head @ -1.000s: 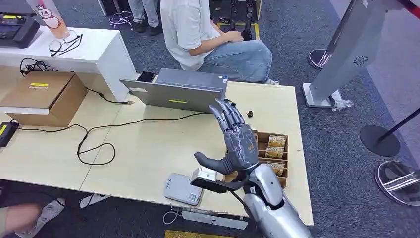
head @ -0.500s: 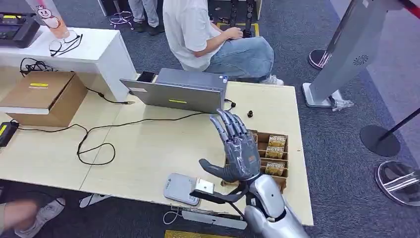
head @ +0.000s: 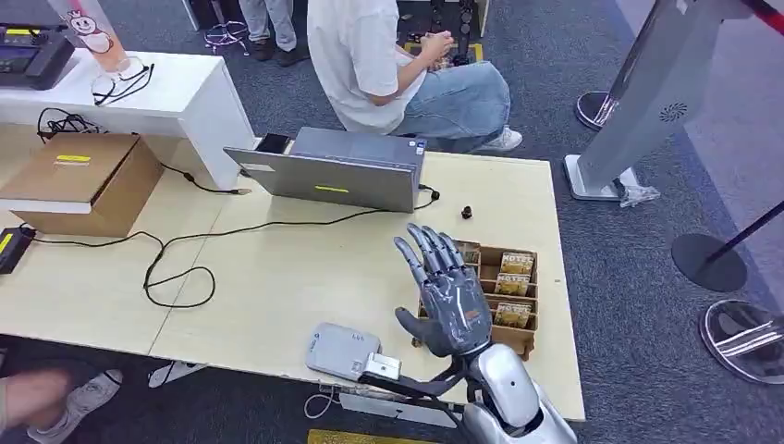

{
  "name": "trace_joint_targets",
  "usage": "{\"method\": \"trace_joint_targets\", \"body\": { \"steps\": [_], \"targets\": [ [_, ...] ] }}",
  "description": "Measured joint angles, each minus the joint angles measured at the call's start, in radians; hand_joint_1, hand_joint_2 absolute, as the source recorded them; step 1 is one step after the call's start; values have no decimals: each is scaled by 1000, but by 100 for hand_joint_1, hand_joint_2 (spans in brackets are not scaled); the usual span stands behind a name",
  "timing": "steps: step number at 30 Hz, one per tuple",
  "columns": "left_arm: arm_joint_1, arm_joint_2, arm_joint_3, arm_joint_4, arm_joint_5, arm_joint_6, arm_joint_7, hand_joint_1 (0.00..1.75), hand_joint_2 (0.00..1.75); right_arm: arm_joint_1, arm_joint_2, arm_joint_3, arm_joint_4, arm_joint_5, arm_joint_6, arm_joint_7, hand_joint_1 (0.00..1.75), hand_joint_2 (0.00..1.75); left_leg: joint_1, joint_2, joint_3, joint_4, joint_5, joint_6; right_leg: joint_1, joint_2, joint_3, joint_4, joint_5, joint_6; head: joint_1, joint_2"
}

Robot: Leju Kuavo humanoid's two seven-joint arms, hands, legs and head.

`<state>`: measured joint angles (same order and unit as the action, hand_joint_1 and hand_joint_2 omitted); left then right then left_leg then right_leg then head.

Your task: Pass the card to the sensor for recognition and then transmit it.

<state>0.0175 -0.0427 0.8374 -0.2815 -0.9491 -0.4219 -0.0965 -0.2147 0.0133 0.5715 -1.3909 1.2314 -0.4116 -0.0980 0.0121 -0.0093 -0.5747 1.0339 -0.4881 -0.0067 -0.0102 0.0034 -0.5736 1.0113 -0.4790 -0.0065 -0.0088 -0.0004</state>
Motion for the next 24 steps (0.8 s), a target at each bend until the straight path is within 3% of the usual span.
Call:
{"method": "trace_joint_targets", "body": {
  "steps": [24],
  "targets": [
    [28,-67,138,-135,-90,-81,32,0,0,-9,-21,0,-55,152,229,151,0,175,0,0,0,0,0,0,0,0,0,0,0,0,0,0]
  ]
}}
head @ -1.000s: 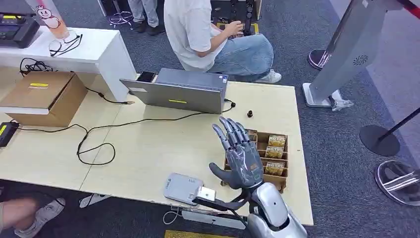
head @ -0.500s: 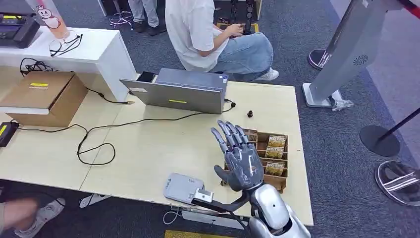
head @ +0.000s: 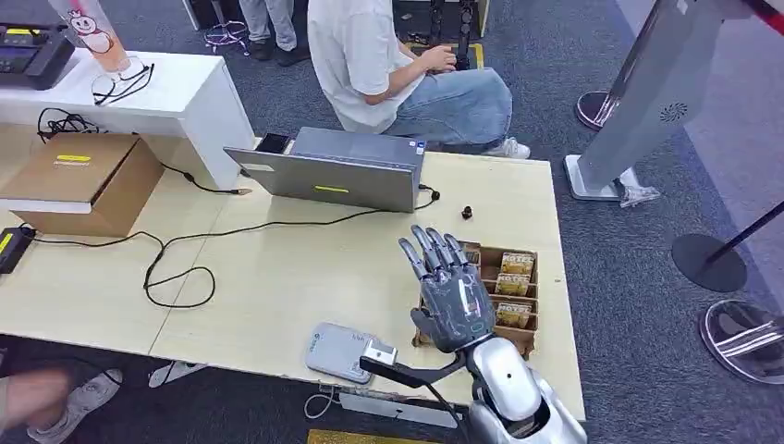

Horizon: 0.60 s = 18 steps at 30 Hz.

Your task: Pass the card to the sensor for recognition and then transmit it.

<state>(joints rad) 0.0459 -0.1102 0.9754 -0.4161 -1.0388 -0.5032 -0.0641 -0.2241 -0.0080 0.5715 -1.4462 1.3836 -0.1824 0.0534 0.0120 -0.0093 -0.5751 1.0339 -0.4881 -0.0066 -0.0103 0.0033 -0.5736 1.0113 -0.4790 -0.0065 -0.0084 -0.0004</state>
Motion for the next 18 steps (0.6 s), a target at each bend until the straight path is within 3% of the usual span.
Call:
{"method": "trace_joint_targets", "body": {
  "steps": [9,18],
  "targets": [
    [11,-44,60,-83,-40,-50,12,0,0,-10,-10,-3,-5,18,67,42,0,175,0,0,0,0,0,0,0,0,0,0,0,0,0,0],
    [17,-64,95,-124,-56,-61,14,0,0,-15,-18,-6,-5,18,77,48,0,175,0,0,0,0,0,0,0,0,0,0,0,0,0,0]
  ]
}}
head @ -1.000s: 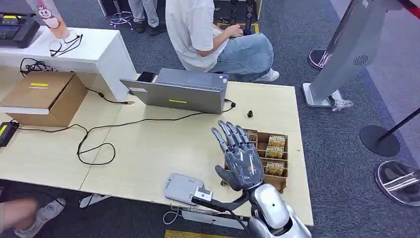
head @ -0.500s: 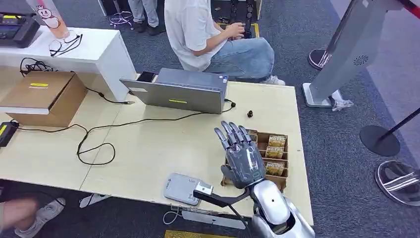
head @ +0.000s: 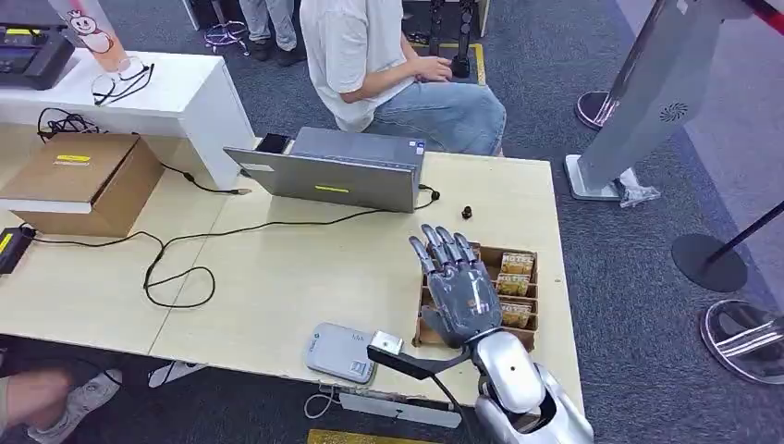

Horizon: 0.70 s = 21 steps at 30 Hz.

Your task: Pass the card to the sensor for recognition and then transmit it.

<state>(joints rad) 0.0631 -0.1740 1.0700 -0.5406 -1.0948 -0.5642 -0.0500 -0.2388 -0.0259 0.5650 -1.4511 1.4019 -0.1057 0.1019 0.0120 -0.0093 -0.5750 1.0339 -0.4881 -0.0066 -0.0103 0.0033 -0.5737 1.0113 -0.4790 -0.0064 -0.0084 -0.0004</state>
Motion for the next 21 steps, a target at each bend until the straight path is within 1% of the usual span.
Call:
{"method": "trace_joint_targets", "body": {
  "steps": [8,16,21],
  "targets": [
    [0,-5,5,-10,-5,-2,0,0,0,-1,-3,0,0,0,3,3,0,175,0,0,0,0,0,0,0,0,0,0,0,0,0,0],
    [-3,-10,35,-17,-71,-10,-4,0,0,-3,-3,-27,3,5,64,50,0,175,0,0,0,0,0,0,0,0,0,0,0,0,0,0],
    [-15,-12,65,-17,-107,-10,-11,0,0,-2,-4,-47,9,16,82,65,0,175,0,0,0,0,0,0,0,0,0,0,0,0,0,0]
  ]
}}
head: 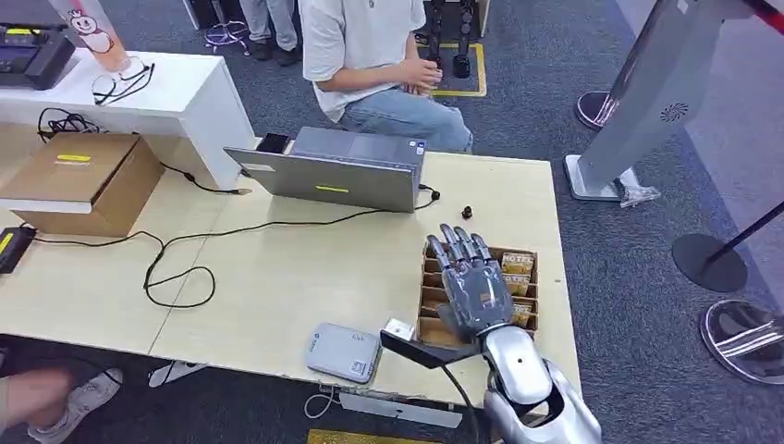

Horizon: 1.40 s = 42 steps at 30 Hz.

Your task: Pass the card to the sensor for recognition and then transmit it.

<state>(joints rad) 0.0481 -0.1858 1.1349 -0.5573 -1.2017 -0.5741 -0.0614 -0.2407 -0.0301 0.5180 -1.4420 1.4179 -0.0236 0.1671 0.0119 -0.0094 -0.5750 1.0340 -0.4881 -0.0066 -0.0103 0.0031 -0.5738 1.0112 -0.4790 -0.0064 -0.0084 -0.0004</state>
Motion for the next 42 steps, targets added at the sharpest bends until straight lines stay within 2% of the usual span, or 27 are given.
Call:
{"method": "trace_joint_targets", "body": {
  "steps": [18,27,33,35,36,40,41,42],
  "targets": [
    [-18,4,40,0,-62,19,-30,0,0,45,-7,-79,-17,-21,0,5,0,175,0,0,0,0,0,0,0,0,0,0,0,0,0,0],
    [-23,10,43,8,-86,34,-46,0,0,56,-10,-80,-27,-41,-9,-8,9,175,0,0,0,0,0,0,0,0,0,0,0,0,0,0],
    [-32,17,56,20,-98,40,-54,0,0,56,-10,-79,-35,-57,-14,-26,9,175,0,0,-1,0,0,0,0,0,0,0,0,0,0,0],
    [-35,18,58,26,-103,45,-54,0,0,54,-10,-75,-35,-61,-13,-34,14,175,0,0,-1,0,0,0,0,0,0,0,0,0,0,0],
    [-36,19,59,28,-106,45,-54,0,0,53,-10,-72,-35,-66,-13,-34,24,175,0,0,-1,0,0,0,0,0,0,0,0,0,0,0],
    [-38,24,64,37,-110,54,-55,0,0,44,-9,-61,-34,-75,-11,-41,23,175,0,0,-1,0,0,0,0,0,0,0,0,0,0,0],
    [-39,24,65,39,-111,54,-56,0,0,42,-8,-58,-33,-75,-10,-44,28,175,0,0,-1,0,0,0,0,0,0,0,0,0,0,0],
    [-39,24,65,41,-112,54,-56,0,0,40,-6,-53,-32,-75,-10,-45,51,175,0,0,-1,0,0,0,0,0,0,0,0,0,0,0]
  ]
}}
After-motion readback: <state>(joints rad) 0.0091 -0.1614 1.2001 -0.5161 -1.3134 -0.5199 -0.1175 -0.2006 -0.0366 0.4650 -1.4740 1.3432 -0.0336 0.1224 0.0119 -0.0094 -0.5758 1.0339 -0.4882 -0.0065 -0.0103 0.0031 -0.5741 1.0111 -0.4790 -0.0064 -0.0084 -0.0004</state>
